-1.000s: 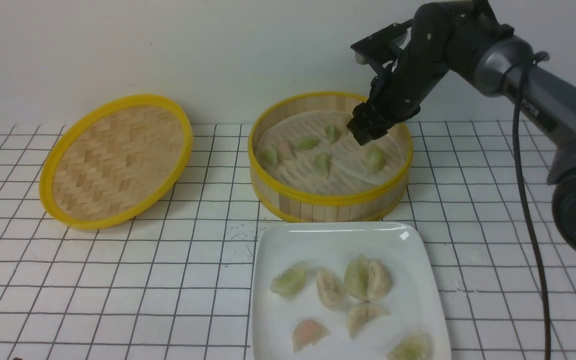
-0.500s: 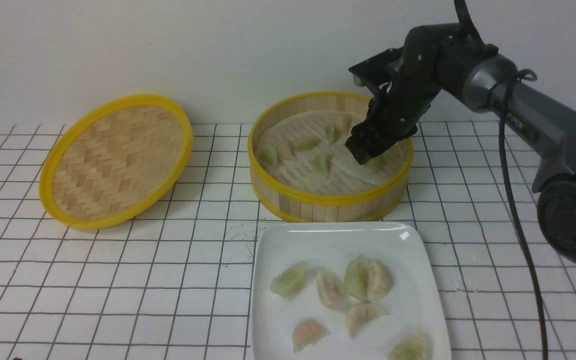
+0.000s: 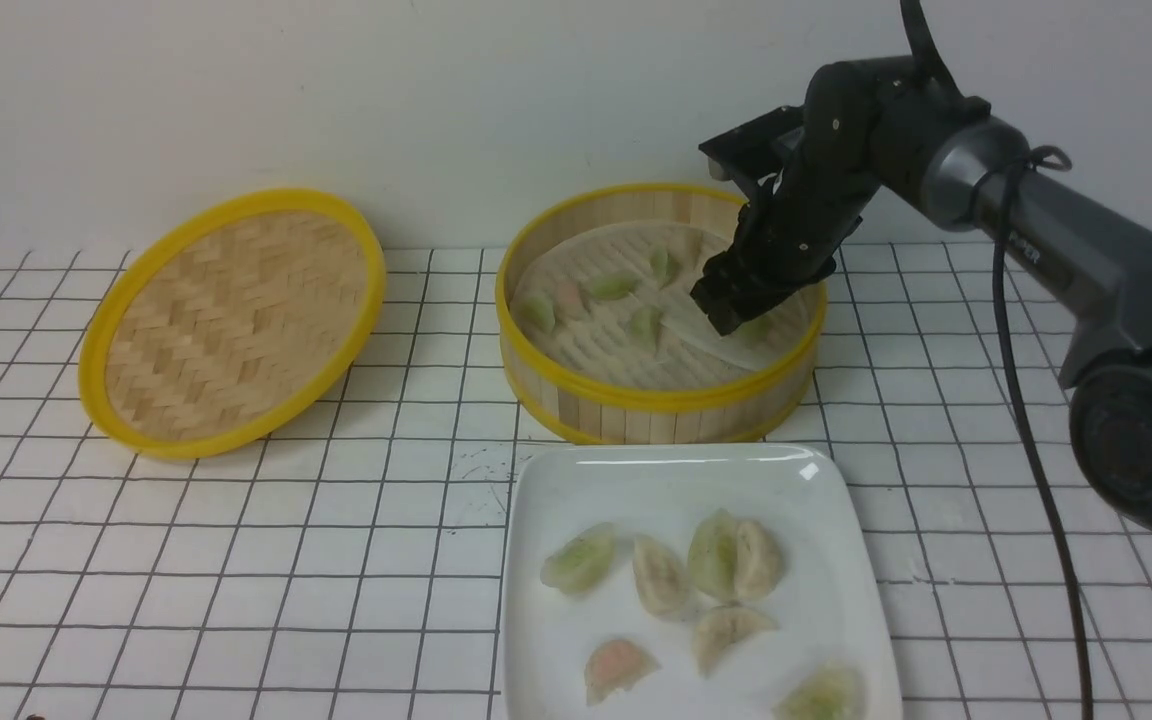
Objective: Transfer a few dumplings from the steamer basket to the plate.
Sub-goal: Use the right arm to grab a dumpling from inside the steamer, then use the right arm to put the dumpling into the plate
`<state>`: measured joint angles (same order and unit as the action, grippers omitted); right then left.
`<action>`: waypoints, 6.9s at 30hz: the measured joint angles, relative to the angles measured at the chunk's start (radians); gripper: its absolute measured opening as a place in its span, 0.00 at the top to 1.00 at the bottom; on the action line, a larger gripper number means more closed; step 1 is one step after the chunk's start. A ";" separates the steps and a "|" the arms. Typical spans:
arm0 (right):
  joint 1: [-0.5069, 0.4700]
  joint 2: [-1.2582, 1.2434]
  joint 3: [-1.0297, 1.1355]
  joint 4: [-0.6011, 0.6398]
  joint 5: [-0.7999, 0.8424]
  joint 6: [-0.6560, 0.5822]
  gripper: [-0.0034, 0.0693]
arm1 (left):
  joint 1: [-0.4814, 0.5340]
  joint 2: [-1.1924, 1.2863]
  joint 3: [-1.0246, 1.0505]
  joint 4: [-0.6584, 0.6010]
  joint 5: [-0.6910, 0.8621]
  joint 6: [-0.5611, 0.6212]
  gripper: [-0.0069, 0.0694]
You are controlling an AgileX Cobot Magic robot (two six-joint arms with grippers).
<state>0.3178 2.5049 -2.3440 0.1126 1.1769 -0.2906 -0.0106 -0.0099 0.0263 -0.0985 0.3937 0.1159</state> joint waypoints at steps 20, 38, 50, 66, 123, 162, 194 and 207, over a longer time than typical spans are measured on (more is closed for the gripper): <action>0.000 0.000 0.000 -0.003 -0.013 -0.013 0.67 | 0.000 0.000 0.000 0.000 0.000 0.000 0.61; 0.000 0.000 -0.010 -0.031 -0.030 -0.029 0.69 | 0.000 0.000 0.000 0.000 0.000 0.000 0.61; 0.000 0.001 -0.200 -0.038 0.061 -0.029 0.69 | 0.000 0.000 0.000 0.000 0.000 0.000 0.61; 0.000 0.000 -0.295 0.031 0.084 -0.013 0.69 | 0.000 0.000 0.000 0.000 0.000 0.000 0.61; 0.000 -0.235 -0.279 0.101 0.102 0.186 0.69 | 0.000 0.000 0.000 0.000 0.000 0.000 0.61; -0.060 -0.179 -0.279 0.307 0.102 0.307 0.70 | 0.000 0.000 0.000 0.000 0.000 0.000 0.61; -0.060 -0.336 -0.279 0.082 0.104 0.171 0.70 | 0.000 0.000 0.000 0.000 0.000 0.000 0.61; -0.060 -0.440 -0.279 0.154 0.106 0.250 0.70 | 0.000 0.000 0.000 0.000 0.000 0.000 0.61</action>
<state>0.2581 2.0648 -2.6231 0.2663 1.2826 -0.0402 -0.0106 -0.0099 0.0263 -0.0985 0.3937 0.1159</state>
